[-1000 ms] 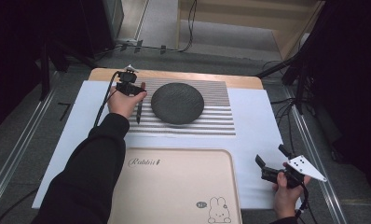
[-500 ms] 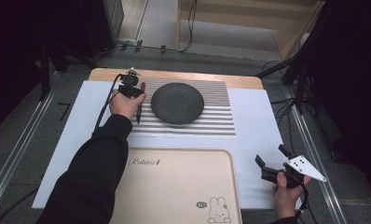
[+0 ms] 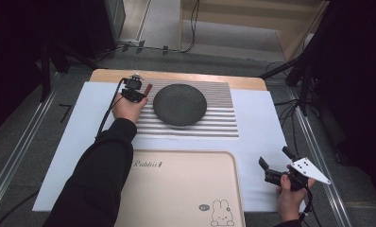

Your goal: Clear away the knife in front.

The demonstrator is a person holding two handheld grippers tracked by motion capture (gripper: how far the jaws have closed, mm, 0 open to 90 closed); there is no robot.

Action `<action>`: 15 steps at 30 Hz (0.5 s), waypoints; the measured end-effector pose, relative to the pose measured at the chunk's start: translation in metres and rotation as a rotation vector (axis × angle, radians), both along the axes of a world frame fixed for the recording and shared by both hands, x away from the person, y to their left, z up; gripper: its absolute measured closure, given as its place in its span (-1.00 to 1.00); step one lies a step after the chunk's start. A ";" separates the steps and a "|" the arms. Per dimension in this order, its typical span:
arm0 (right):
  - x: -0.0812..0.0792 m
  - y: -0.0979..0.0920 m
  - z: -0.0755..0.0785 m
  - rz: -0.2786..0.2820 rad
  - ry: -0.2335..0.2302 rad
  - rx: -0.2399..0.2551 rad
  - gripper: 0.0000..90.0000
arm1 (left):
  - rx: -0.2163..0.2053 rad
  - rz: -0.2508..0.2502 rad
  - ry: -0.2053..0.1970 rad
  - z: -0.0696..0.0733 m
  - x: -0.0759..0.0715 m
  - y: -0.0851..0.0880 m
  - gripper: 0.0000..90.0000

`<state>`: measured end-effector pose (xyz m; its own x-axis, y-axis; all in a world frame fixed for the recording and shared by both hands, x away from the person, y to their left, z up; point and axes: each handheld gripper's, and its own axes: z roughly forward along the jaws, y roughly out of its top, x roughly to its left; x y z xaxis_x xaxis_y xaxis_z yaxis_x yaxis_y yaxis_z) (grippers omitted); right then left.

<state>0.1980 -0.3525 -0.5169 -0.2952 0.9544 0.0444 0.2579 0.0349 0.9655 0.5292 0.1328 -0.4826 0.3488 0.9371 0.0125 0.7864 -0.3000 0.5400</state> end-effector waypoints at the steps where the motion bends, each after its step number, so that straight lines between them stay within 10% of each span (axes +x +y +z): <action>1: 0.000 0.000 0.000 0.000 0.000 0.000 -1.00 | -0.006 0.001 0.002 0.000 0.000 0.001 0.72; 15: 0.000 0.001 0.000 0.002 0.002 0.000 -1.00 | -0.029 -0.033 -0.030 0.017 -0.010 0.019 0.72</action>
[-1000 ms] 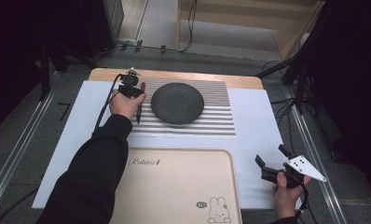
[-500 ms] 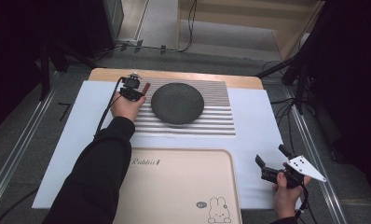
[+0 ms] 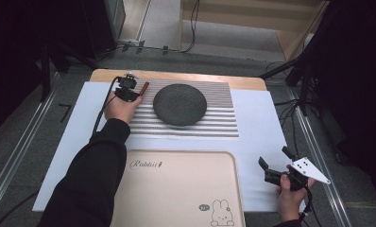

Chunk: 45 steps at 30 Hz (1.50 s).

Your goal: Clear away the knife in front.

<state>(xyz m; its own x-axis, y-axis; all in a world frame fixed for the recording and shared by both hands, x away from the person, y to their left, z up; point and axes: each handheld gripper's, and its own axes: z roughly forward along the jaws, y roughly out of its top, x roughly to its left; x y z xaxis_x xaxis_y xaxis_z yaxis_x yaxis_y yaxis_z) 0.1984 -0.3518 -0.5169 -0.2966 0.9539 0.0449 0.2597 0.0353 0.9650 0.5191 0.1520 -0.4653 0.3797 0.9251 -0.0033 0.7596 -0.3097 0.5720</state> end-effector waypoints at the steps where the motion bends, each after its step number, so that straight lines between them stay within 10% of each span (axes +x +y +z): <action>1: 0.000 0.000 0.000 0.000 0.000 0.000 -1.00 | -0.007 -0.004 -0.002 0.002 -0.001 0.001 0.72; 45: 0.001 0.001 0.000 0.002 0.006 -0.017 -1.00 | -0.098 -0.170 -0.074 0.057 -0.095 0.025 0.72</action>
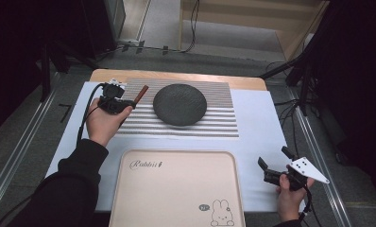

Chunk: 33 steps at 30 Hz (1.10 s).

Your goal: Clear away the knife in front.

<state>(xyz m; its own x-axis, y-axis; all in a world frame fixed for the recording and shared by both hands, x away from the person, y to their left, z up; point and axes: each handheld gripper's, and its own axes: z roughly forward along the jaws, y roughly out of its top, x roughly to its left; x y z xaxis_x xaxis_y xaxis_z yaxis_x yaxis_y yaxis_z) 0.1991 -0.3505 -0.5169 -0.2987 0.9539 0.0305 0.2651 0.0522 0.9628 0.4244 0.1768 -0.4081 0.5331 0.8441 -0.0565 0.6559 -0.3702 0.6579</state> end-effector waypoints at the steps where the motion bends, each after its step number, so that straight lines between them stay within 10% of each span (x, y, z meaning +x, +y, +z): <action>1: 0.000 0.000 0.000 0.001 -0.001 -0.001 -1.00 | 0.009 -0.004 -0.005 0.000 -0.003 0.000 0.72; 33: 0.000 0.000 0.000 0.008 -0.003 0.000 -1.00 | -0.039 -0.120 -0.016 -0.011 -0.095 0.003 0.72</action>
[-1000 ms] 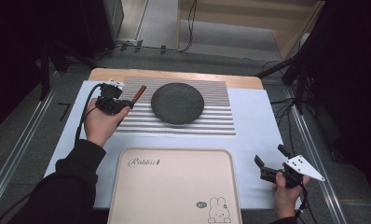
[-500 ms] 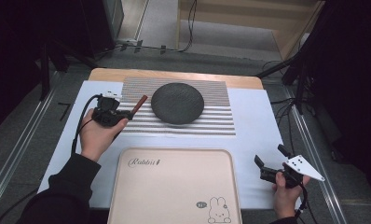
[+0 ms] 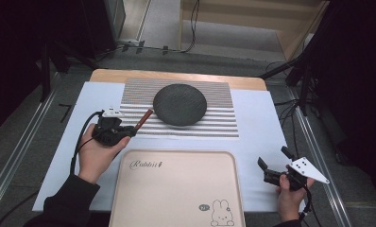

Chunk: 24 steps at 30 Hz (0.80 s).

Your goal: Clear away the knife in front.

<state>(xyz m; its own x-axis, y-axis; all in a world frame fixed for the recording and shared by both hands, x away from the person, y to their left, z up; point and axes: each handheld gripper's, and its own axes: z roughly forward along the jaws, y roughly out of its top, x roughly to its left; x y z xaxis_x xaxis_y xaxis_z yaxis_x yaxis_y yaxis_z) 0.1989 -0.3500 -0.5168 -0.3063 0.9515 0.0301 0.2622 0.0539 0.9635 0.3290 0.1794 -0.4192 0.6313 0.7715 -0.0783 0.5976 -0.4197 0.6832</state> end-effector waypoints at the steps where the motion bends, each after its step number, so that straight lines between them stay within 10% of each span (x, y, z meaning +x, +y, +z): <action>1: 0.000 0.000 0.000 0.000 0.001 0.001 -1.00 | -0.002 -0.002 0.000 -0.001 -0.003 0.000 0.72; 24: 0.000 0.000 0.000 -0.002 0.002 -0.001 -1.00 | -0.022 -0.024 0.020 -0.022 -0.072 -0.001 0.72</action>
